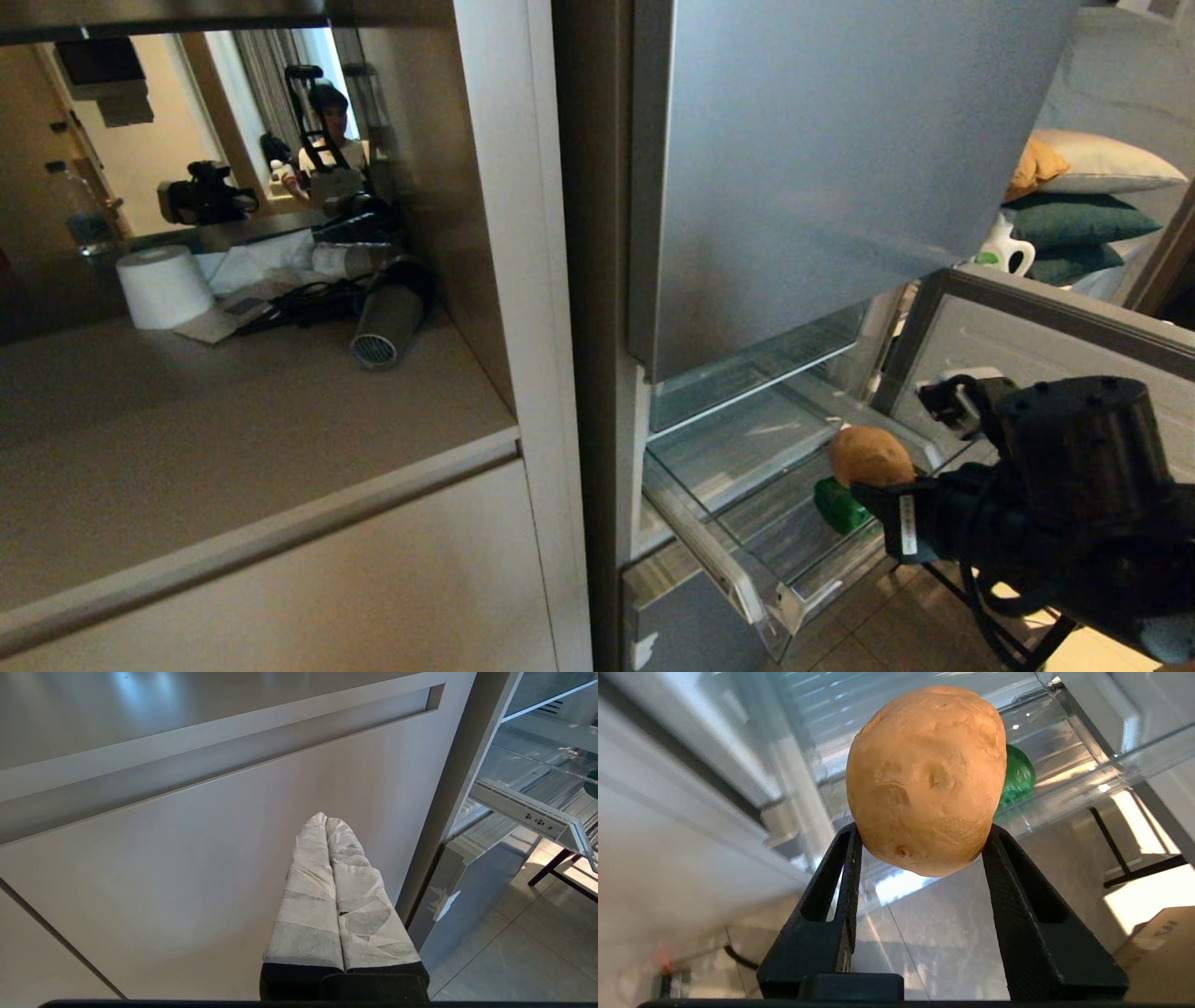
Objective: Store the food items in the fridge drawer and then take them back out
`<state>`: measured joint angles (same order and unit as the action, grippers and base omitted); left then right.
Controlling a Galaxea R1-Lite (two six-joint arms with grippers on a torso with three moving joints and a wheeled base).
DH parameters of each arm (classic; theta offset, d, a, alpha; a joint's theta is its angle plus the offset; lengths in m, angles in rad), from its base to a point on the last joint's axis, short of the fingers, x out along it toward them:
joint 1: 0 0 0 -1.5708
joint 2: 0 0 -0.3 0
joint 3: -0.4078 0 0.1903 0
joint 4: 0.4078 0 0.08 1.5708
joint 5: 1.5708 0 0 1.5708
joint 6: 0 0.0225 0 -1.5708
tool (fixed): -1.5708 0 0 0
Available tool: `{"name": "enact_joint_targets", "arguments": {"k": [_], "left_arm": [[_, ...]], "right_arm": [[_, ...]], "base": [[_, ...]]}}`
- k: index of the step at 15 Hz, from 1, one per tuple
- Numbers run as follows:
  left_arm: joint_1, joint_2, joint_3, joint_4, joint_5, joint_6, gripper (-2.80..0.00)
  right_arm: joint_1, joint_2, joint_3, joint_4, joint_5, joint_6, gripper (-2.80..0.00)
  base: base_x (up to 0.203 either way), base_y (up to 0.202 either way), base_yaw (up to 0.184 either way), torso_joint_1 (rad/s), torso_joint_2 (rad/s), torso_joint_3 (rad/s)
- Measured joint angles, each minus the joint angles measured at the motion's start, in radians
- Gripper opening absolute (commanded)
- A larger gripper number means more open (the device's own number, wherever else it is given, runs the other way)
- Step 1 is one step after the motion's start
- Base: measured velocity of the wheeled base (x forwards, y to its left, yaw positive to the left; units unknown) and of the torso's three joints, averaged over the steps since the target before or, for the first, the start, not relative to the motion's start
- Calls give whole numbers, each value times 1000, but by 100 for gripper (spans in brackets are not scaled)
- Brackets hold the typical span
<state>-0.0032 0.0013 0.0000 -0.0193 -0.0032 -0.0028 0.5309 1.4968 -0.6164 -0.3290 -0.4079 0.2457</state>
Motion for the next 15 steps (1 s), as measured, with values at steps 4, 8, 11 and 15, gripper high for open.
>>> {"name": "enact_joint_targets", "arguments": {"k": [4,8,11,15], "left_arm": [[0,0,0,0,0,0,-280],[0,0,0,0,0,0,-280],[0,0,0,0,0,0,-280],[0,0,0,0,0,0,-280]], "right_arm": [[-93,120,-29,-33,97,1,-280],[-146,228,-48,-100,121,-1,-280],[-186,320,-80,-131,135,-6,-280],[-205,432,-142,-194,167,-41,-280]], "base": [[0,0,0,0,0,0],[0,0,0,0,0,0],[0,0,0,0,0,0],[0,0,0,0,0,0]]}}
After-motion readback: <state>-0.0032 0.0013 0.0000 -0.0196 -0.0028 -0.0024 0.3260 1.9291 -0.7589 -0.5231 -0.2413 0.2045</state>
